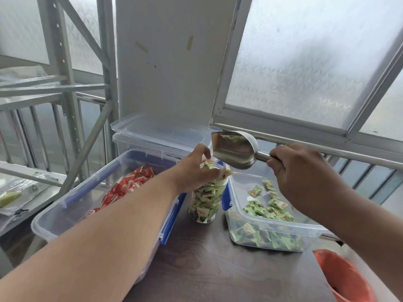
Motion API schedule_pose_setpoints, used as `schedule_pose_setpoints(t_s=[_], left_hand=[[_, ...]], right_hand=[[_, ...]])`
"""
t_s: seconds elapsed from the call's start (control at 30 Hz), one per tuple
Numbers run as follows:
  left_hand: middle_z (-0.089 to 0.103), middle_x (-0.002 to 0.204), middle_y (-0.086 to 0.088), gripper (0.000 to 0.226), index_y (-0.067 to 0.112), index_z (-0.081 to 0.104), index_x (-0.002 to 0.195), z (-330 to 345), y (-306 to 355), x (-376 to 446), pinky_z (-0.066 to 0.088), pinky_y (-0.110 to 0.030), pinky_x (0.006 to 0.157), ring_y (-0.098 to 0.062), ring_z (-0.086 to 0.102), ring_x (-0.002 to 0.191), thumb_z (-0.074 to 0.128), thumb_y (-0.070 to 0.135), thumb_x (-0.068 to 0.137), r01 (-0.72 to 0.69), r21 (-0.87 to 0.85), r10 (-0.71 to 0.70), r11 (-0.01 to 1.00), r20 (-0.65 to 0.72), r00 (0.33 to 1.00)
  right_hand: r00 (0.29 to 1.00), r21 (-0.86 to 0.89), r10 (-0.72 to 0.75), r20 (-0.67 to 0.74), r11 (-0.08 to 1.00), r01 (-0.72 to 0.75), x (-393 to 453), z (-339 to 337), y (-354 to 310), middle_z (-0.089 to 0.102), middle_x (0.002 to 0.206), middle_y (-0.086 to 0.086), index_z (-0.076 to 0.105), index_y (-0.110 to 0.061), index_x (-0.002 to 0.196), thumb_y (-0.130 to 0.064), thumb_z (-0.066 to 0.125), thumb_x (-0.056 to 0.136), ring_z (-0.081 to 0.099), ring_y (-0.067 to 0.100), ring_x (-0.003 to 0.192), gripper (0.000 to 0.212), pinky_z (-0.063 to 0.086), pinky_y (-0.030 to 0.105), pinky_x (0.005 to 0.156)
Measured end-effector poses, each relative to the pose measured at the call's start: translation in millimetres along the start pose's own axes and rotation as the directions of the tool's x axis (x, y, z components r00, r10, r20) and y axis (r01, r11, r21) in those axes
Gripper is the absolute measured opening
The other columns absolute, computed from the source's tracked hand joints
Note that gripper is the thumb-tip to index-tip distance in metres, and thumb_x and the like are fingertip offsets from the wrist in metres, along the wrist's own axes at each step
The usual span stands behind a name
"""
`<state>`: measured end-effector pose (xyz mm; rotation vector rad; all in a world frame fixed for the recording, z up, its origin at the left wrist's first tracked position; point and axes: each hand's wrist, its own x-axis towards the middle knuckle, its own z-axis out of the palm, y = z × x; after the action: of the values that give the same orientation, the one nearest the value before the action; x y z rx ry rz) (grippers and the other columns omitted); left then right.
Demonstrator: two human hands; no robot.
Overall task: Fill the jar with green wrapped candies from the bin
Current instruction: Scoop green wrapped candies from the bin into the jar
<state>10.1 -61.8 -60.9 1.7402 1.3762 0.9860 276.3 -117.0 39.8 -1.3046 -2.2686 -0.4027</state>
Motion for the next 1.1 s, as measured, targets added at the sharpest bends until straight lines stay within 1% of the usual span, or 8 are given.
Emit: schedule_pose_setpoints(t_s=[0.17,0.27,0.4,0.5,0.63,0.77,0.9,1.1], left_hand=[[0.061,0.102,0.007,0.023,0.040,0.053,0.101,0,3,0,0.050,-0.035,0.072,-0.018,0.060,0.093,0.074,0.047,0.092,-0.002,0.048,0.002,0.999,0.016,1.000],[0.064,0.104,0.004,0.021,0.031,0.059,0.104,-1,4,-2,0.050,-0.032,0.071,-0.017,0.062,0.093,0.075,0.042,0.096,-0.011,0.076,0.011,0.997,0.005,1.000],[0.068,0.119,-0.006,0.046,0.030,0.059,0.117,-2,5,-4,0.063,-0.047,0.089,-0.028,0.069,0.108,0.081,0.053,0.084,0.007,-0.019,-0.007,1.000,0.010,1.000],[0.064,0.134,-0.002,0.064,0.032,0.055,0.133,-3,4,-5,0.065,-0.042,0.094,-0.023,0.070,0.118,0.092,0.053,0.085,0.017,-0.048,-0.015,0.999,0.033,0.999],[0.059,0.142,0.006,0.080,0.035,0.051,0.144,-2,3,-4,0.063,-0.039,0.099,-0.017,0.067,0.123,0.098,0.048,0.080,0.014,-0.044,-0.010,0.999,0.077,0.997],[0.066,0.136,0.008,0.079,0.033,0.056,0.142,0,3,-3,0.062,-0.031,0.091,-0.013,0.071,0.117,0.101,0.039,0.078,0.011,-0.029,-0.008,1.000,0.094,0.996],[0.073,0.126,0.003,0.070,0.033,0.062,0.133,1,0,0,0.065,-0.032,0.088,-0.017,0.075,0.112,0.103,0.034,0.077,0.001,-0.030,0.002,1.000,0.109,0.994],[0.073,0.125,0.002,0.068,0.036,0.063,0.130,0,-2,3,0.067,-0.038,0.092,-0.020,0.075,0.113,0.103,0.038,0.074,-0.001,-0.026,0.004,1.000,0.118,0.993]], right_hand=[[0.999,-0.010,0.035,-0.028,0.999,-0.035,1,5,13,0.056,0.078,-0.001,0.065,-0.013,0.084,-0.021,0.061,0.100,0.054,0.027,0.067,0.019,0.053,0.042,0.066],[0.997,-0.008,0.080,-0.019,0.997,-0.080,0,12,25,0.054,0.078,-0.001,0.064,-0.013,0.082,-0.020,0.060,0.100,0.053,0.028,0.069,0.020,0.050,0.041,0.066],[0.983,-0.043,0.183,0.030,0.982,-0.182,-2,23,47,0.059,0.074,0.001,0.066,-0.015,0.079,-0.020,0.060,0.100,0.052,0.024,0.067,0.022,0.038,0.034,0.061],[0.945,-0.101,0.308,0.108,0.949,-0.298,-5,32,68,0.061,0.070,0.003,0.068,-0.015,0.080,-0.022,0.058,0.101,0.054,0.020,0.063,0.024,0.036,0.031,0.055],[0.883,-0.206,0.435,0.177,0.893,-0.399,-10,44,93,0.060,0.076,0.010,0.071,-0.006,0.090,-0.019,0.057,0.101,0.056,0.029,0.072,0.022,0.043,0.034,0.063],[0.858,-0.305,0.480,0.181,0.857,-0.415,-16,59,104,0.053,0.088,0.015,0.068,0.002,0.100,-0.010,0.055,0.099,0.056,0.033,0.077,0.018,0.043,0.036,0.067],[0.848,-0.359,0.470,0.245,0.856,-0.371,-23,82,96,0.054,0.095,0.013,0.068,0.000,0.115,-0.001,0.045,0.096,0.064,0.033,0.079,0.030,0.060,0.045,0.075],[0.819,-0.332,0.429,0.382,0.890,-0.312,-13,84,84,0.056,0.098,0.010,0.072,-0.009,0.107,-0.005,0.055,0.096,0.061,0.025,0.078,0.021,0.055,0.033,0.070]])
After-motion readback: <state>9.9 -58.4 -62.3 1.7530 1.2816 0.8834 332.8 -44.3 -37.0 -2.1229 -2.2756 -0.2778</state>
